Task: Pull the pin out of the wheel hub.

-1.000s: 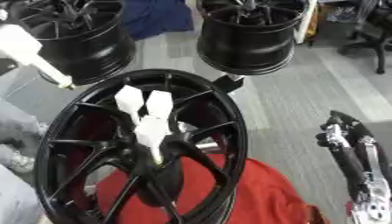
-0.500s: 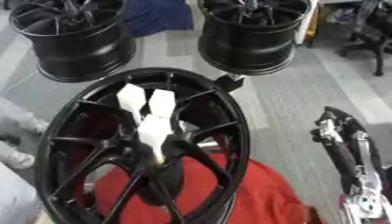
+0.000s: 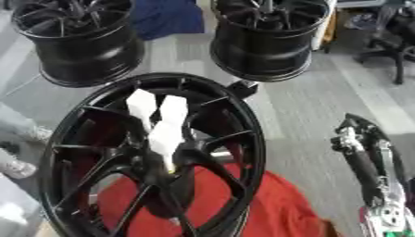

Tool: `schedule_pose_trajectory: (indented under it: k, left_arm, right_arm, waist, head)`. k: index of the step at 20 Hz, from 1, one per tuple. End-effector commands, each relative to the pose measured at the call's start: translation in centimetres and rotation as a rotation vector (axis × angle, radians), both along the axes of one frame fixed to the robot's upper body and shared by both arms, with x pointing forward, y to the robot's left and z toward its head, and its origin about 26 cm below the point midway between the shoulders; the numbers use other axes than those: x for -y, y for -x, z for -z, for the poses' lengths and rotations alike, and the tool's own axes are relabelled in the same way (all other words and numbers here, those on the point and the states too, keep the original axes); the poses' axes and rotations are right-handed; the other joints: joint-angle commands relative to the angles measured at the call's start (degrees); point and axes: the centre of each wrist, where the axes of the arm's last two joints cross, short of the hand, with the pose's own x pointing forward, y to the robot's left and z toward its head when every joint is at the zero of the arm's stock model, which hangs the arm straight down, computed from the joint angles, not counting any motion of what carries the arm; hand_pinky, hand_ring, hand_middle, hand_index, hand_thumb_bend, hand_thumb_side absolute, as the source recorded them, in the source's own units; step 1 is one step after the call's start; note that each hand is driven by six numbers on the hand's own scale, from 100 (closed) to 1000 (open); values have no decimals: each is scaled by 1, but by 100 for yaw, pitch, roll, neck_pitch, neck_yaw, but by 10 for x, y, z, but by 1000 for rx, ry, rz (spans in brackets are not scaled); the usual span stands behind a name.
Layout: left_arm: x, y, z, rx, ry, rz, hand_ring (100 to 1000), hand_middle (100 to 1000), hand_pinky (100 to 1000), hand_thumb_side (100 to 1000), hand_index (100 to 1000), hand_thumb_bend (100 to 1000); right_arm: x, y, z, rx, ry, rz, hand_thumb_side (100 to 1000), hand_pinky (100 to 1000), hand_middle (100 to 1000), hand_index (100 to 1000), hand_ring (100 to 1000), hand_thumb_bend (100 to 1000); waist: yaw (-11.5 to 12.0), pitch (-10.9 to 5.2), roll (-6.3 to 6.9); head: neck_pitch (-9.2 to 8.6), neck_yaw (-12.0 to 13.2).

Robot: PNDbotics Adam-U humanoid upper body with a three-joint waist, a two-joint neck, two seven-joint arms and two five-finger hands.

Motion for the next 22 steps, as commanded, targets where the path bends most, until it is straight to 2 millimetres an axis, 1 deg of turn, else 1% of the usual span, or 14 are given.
schedule_pose_trajectory:
  k: [1, 2, 3, 5, 7, 8, 11, 12, 13, 15, 17, 18, 19, 22]
  left_arm:
    - [-6, 5, 13, 111, -94, -77, 581, 868, 626, 763, 931, 152]
    - [-5, 6, 21, 146, -97, -80, 575, 857, 621, 731, 926, 101]
    - [-1, 5, 27, 186, -85, -73, 567, 839, 613, 689, 915, 100]
    - [9, 2, 32, 269, -42, -48, 556, 813, 605, 638, 902, 100]
    - [25, -3, 32, 370, 24, -20, 541, 780, 591, 641, 886, 100]
    - [34, -6, 32, 419, 64, -12, 534, 761, 585, 619, 877, 100]
    - [76, -13, 31, 599, 233, 26, 517, 714, 570, 628, 852, 100]
    - [89, -13, 30, 642, 292, 36, 517, 714, 570, 628, 852, 100]
    - [104, -14, 31, 682, 355, 44, 506, 687, 560, 624, 838, 100]
    - [133, -13, 32, 742, 473, 52, 499, 669, 555, 645, 832, 100]
    - [155, -10, 36, 776, 573, 37, 495, 655, 552, 661, 821, 100]
    - [163, -9, 37, 789, 607, 24, 495, 650, 552, 520, 817, 100]
    - [172, -8, 38, 800, 639, 14, 498, 650, 553, 670, 815, 100]
    - [197, -7, 38, 825, 718, 8, 503, 651, 558, 700, 818, 100]
  right_arm:
    - [-1, -2, -6, 20, 11, -11, 574, 582, 571, 797, 570, 100]
    - [-1, -2, -6, 20, 11, -12, 574, 582, 571, 797, 570, 100]
    - [-1, -2, -6, 20, 10, -12, 574, 581, 571, 797, 570, 100]
    - [-1, -2, -5, 20, 10, -13, 574, 582, 571, 797, 570, 100]
    - [-1, -2, -5, 20, 8, -12, 574, 581, 571, 796, 570, 100]
    - [-2, -2, -5, 20, 7, -12, 574, 581, 571, 796, 570, 100]
    - [-2, -2, -5, 22, 2, -12, 575, 582, 571, 795, 570, 100]
    - [-3, -2, -6, 23, 1, -11, 575, 582, 571, 795, 570, 100]
    - [-3, -2, -6, 24, -1, -11, 575, 581, 572, 795, 570, 100]
    - [-4, -3, -6, 26, -5, -14, 577, 582, 572, 795, 571, 100]
    - [-5, -3, -6, 28, -10, -16, 578, 582, 572, 795, 571, 100]
    - [-5, -3, -6, 30, -12, -17, 577, 582, 572, 795, 571, 100]
    - [-6, -4, -6, 32, -14, -17, 576, 582, 572, 795, 571, 100]
    - [-6, -4, -6, 33, -20, -16, 577, 582, 572, 795, 571, 100]
  waist:
    - [-26, -55, 18]
    - [-29, -57, 13]
    - [-23, -60, 9]
    - [-12, -63, 4]
    - [-5, -60, -5]
    - [1, -57, -12]
    - [17, -41, -34]
    - [17, -36, -38]
    - [20, -31, -50]
    - [29, -18, -69]
    - [22, -6, -82]
    - [16, 1, -92]
    - [14, 9, -108]
    - [20, 15, -131]
  head:
    - [-14, 19]
    - [-14, 9]
    - [-14, 9]
    - [-14, 18]
    - [-14, 16]
    - [-14, 10]
    - [-14, 23]
    - [-14, 27]
    - [-14, 24]
    - [-14, 49]
    - [-14, 88]
    - [-14, 83]
    - [-14, 77]
    - [-14, 115]
